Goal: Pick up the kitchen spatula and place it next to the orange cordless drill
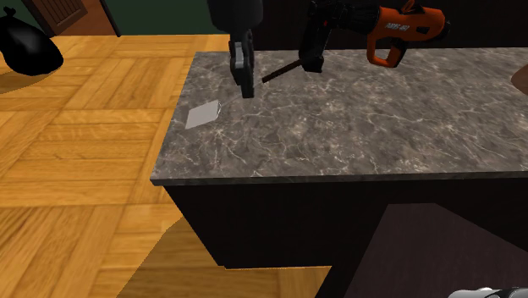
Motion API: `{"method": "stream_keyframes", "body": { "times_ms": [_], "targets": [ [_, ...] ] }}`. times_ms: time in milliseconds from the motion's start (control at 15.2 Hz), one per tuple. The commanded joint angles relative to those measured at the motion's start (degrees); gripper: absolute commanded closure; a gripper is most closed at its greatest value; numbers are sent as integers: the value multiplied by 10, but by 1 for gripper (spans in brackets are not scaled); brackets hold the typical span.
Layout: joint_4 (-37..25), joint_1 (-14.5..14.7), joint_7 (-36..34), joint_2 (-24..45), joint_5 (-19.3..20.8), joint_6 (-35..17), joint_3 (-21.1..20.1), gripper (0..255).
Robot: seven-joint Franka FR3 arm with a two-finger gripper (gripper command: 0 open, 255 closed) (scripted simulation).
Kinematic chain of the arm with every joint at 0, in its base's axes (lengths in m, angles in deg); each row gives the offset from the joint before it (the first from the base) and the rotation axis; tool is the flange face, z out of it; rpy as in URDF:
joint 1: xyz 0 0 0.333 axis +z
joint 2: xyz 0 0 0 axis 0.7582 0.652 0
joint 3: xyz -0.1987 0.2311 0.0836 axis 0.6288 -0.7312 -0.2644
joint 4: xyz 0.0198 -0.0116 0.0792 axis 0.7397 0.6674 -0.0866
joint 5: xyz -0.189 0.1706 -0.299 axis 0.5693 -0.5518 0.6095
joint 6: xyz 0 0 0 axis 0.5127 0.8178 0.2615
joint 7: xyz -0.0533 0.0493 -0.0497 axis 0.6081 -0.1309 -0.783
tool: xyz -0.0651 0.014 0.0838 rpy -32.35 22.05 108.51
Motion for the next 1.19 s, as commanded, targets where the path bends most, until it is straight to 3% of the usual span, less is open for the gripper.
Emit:
{"method": "stream_keyframes", "body": {
  "times_ms": [0, 1122],
  "targets": [
    [-17, 0, 1, 1, 0, 17, 0, 255],
    [-177, 1, 5, 21, 0, 156, 0, 255]
  ]
}}
